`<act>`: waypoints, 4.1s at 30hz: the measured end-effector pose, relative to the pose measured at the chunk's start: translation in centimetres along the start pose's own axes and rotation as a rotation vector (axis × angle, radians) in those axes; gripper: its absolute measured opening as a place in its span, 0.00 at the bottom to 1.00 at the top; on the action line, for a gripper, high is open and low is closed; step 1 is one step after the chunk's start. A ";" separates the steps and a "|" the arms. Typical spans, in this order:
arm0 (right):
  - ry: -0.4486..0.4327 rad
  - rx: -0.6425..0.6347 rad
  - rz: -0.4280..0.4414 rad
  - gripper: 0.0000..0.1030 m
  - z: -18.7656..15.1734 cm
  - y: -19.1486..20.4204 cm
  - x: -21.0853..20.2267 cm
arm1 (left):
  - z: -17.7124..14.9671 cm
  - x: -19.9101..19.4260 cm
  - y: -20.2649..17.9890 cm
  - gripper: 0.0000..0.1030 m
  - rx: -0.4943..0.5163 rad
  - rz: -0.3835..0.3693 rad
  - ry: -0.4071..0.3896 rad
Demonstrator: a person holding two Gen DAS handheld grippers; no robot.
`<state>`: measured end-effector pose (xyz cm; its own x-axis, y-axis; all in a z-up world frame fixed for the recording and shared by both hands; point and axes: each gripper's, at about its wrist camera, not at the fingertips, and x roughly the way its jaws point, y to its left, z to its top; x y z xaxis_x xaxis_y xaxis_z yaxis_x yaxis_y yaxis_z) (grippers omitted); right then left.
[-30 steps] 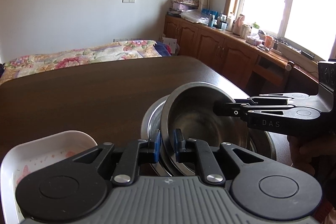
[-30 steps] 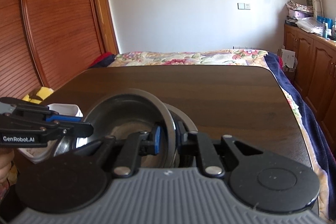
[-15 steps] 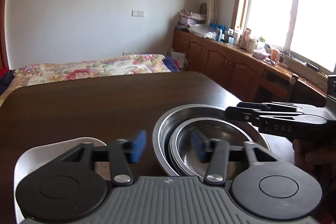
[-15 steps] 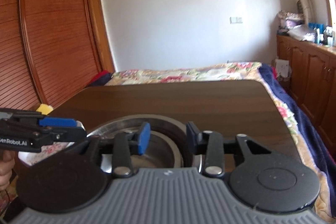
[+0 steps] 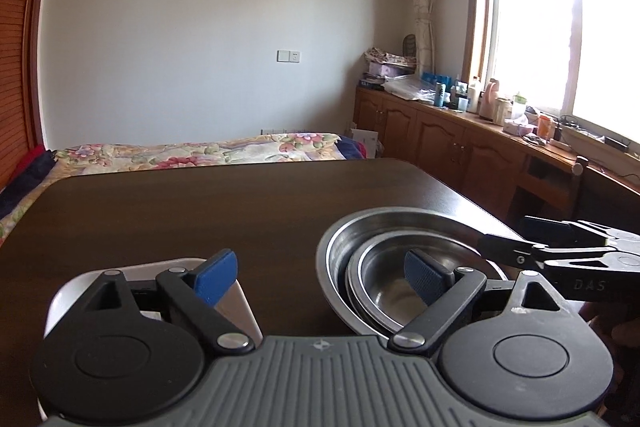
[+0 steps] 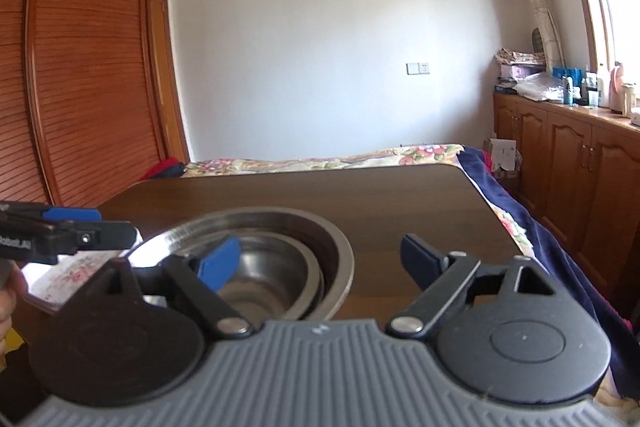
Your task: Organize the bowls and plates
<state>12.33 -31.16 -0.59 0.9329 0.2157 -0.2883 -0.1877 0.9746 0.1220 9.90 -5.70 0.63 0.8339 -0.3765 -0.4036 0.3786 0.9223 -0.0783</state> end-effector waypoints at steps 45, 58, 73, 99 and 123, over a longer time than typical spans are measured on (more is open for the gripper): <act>0.021 0.110 0.030 0.30 -2.4 0.1 1.2 | -2.4 1.4 -1.5 0.35 0.000 -0.035 0.040; 0.025 0.135 0.037 0.27 -1.9 0.0 1.0 | -1.9 1.0 -1.5 0.34 -0.001 -0.029 0.036; 0.003 0.109 0.068 0.27 -0.2 1.1 1.0 | -1.4 -1.6 0.0 0.34 -0.018 -0.012 -0.016; 0.032 0.019 0.244 0.27 2.0 8.0 3.2 | 0.0 -7.1 6.9 0.34 -0.081 0.112 -0.071; 0.138 -0.044 0.303 0.28 1.1 12.7 4.9 | -2.2 -8.1 10.9 0.34 -0.141 0.145 0.000</act>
<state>14.89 -17.74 0.62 0.7829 0.4994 -0.3711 -0.4663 0.8658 0.1813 6.43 7.62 1.04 0.8758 -0.2385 -0.4197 0.1942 0.9700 -0.1460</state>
